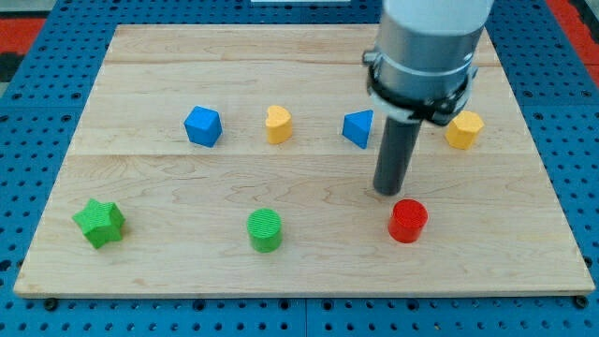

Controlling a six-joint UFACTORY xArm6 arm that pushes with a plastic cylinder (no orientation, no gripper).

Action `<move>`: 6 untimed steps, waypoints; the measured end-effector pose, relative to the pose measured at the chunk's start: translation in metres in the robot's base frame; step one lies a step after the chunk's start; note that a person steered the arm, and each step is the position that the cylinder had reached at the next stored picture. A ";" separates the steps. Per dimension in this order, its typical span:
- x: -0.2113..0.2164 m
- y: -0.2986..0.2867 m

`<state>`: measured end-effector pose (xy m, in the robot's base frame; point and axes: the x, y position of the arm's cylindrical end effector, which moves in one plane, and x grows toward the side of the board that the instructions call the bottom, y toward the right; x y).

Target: Move the blue triangle towards the bottom side of the board

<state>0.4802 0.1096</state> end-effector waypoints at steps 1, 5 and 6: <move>-0.069 0.013; -0.067 -0.059; -0.061 -0.049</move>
